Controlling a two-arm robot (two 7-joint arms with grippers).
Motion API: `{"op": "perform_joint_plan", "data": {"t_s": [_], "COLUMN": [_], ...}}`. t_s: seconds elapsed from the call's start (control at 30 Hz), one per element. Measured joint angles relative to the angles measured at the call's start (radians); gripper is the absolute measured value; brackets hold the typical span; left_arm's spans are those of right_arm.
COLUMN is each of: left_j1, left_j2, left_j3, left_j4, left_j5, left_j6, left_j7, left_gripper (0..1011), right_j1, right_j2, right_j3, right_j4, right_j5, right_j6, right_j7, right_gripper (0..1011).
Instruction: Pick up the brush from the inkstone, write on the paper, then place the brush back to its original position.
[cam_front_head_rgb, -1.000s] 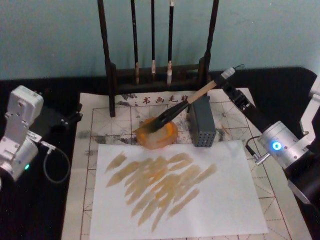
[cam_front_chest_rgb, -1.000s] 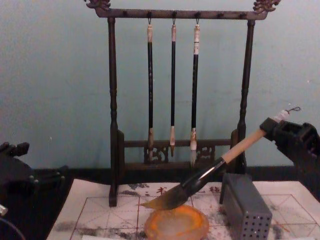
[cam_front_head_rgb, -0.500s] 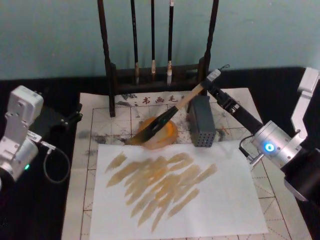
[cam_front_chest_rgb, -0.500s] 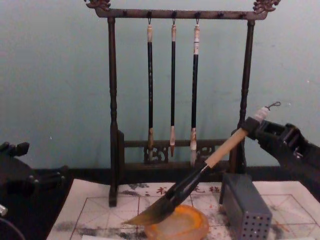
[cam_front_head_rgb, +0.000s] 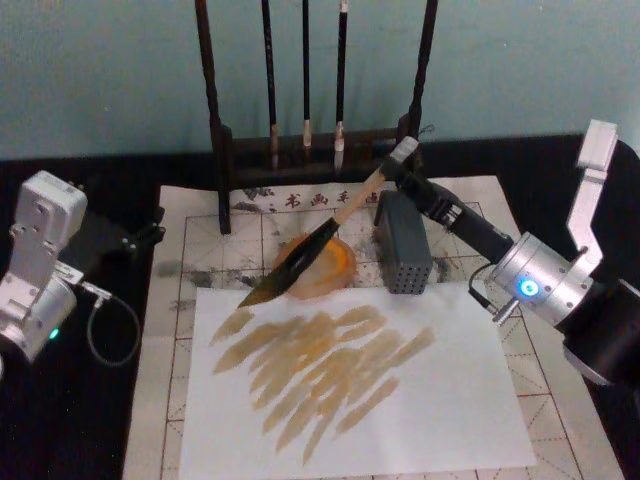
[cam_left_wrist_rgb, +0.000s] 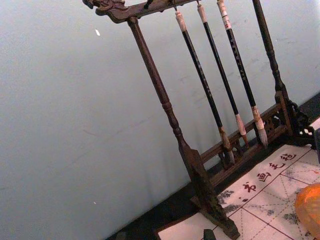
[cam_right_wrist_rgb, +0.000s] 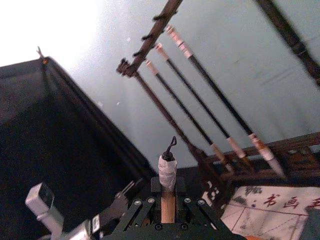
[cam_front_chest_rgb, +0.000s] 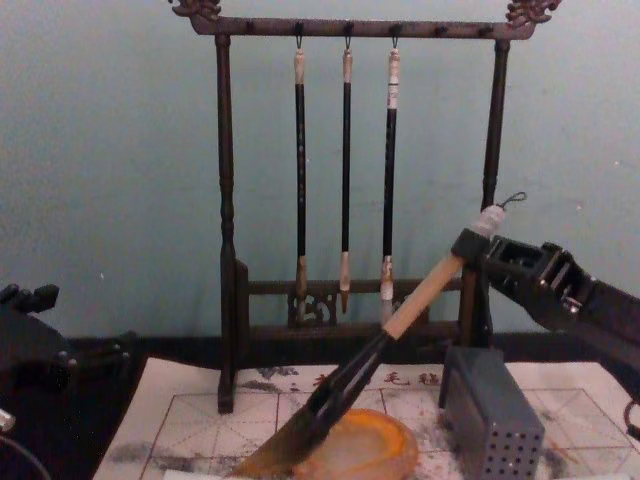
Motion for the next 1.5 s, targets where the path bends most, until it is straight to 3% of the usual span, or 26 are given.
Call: {"op": "perform_joint_plan", "data": {"t_s": [0.77,1.0,1.5], "left_j1": [0.0,0.0,0.0], "left_j2": [0.0,0.0,0.0], "left_j3": [0.0,0.0,0.0], "left_j4": [0.0,0.0,0.0], "left_j5": [0.0,0.0,0.0], "left_j6": [0.0,0.0,0.0], "left_j7": [0.0,0.0,0.0], "left_gripper": [1001,1001,1001], "right_j1": [0.039,0.054,0.068], "right_j2": [0.035,0.035,0.027], "right_j3": [-0.114,-0.135,-0.149], "right_j4": [-0.002,0.004,0.005], "right_j5": [-0.111,-0.159,-0.197], "right_j6": [0.003,-0.022,-0.03], "right_j7": [0.127,0.145,0.163], "right_gripper": [178,178,178]}}
